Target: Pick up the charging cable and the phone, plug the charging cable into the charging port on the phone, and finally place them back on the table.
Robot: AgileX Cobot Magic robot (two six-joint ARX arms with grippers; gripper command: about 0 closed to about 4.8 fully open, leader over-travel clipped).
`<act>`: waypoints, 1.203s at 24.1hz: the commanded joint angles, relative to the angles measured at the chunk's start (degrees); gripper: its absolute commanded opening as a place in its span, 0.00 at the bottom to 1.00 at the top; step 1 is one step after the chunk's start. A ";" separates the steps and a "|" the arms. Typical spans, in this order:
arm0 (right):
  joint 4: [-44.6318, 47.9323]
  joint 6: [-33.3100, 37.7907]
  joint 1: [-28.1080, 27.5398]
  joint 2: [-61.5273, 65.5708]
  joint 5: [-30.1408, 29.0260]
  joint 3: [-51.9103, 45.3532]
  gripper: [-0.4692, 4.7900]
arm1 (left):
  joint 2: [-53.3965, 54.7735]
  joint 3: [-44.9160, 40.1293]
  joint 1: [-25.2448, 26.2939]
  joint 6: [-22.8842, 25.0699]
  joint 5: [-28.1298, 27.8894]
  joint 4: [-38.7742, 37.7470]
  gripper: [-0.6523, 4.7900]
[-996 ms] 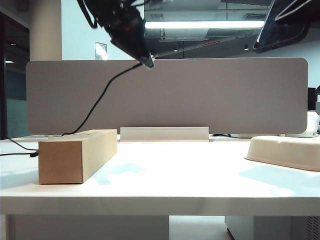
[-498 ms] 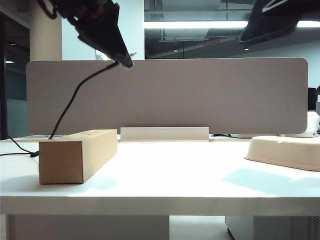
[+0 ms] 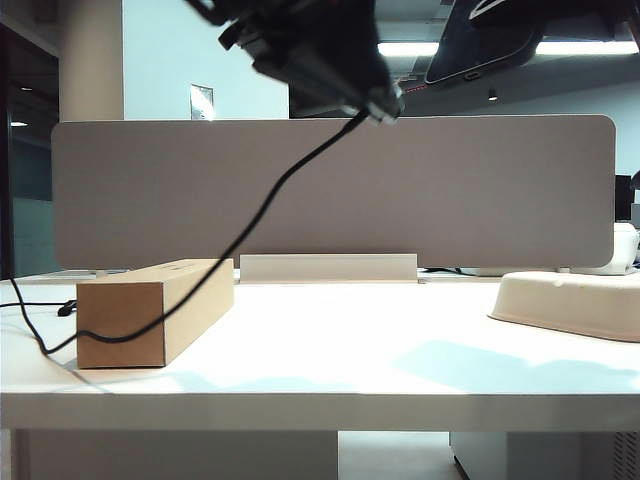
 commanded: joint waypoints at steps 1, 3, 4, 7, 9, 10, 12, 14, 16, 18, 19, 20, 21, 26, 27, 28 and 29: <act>3.74 0.31 0.07 -0.44 -0.09 0.50 0.09 | -0.22 0.15 -0.07 -5.31 -0.61 3.54 0.11; 5.25 2.80 0.07 -0.52 -0.15 0.50 0.09 | -0.22 0.15 -0.04 -5.42 -0.61 4.11 0.11; 5.97 3.74 0.09 -0.52 -0.31 0.50 0.09 | -0.22 0.15 -0.04 -5.40 -0.63 4.44 0.11; 8.85 8.68 0.26 -0.57 -0.94 0.50 0.09 | -0.02 0.15 -0.04 -5.42 -0.59 5.25 0.11; 10.58 14.05 0.26 -0.57 -1.84 0.50 0.09 | -0.04 0.17 -0.07 -6.08 -0.55 5.35 0.11; 11.23 15.72 0.24 -0.57 -2.38 0.50 0.09 | -0.11 0.17 -0.15 -7.58 -0.33 5.35 0.11; 11.45 18.23 0.24 -0.57 -2.89 0.50 0.09 | -0.44 0.20 -0.70 -8.39 0.85 5.42 0.11; 11.43 18.34 0.24 -0.57 -2.89 0.50 0.09 | -0.66 0.20 -1.25 -8.70 1.79 6.16 0.11; 11.30 18.32 0.24 -0.52 -2.86 0.48 0.09 | -0.68 0.24 -2.82 -10.01 1.79 8.26 0.11; 10.67 18.27 0.24 -0.52 -2.84 0.48 0.09 | -0.68 0.68 -3.19 -10.43 1.53 8.13 0.11; 9.60 18.18 0.24 -0.52 -2.60 0.48 0.09 | -0.68 1.09 -3.19 -10.47 1.49 7.78 0.11; 9.09 18.08 0.24 -0.50 -2.60 0.48 0.09 | -0.68 1.25 -3.19 -10.47 1.46 7.72 0.11; 8.11 18.10 0.24 -0.50 -2.62 0.48 0.09 | -0.68 1.55 -3.08 -10.40 1.16 7.76 0.11; 8.07 18.12 0.26 -0.22 -2.62 0.48 0.09 | -0.37 1.55 -2.86 -10.32 -0.22 7.69 0.11; 8.15 18.14 0.26 -0.22 -2.67 0.48 0.09 | 0.11 1.55 -2.86 -10.32 -0.20 7.78 0.11; 8.15 18.14 0.33 -0.22 -2.64 0.48 0.09 | 0.13 1.55 -2.86 -10.32 -0.20 7.76 0.11; 8.13 18.14 0.37 -0.22 -2.69 0.48 0.09 | 0.42 1.55 -2.86 -10.32 -0.20 7.80 0.11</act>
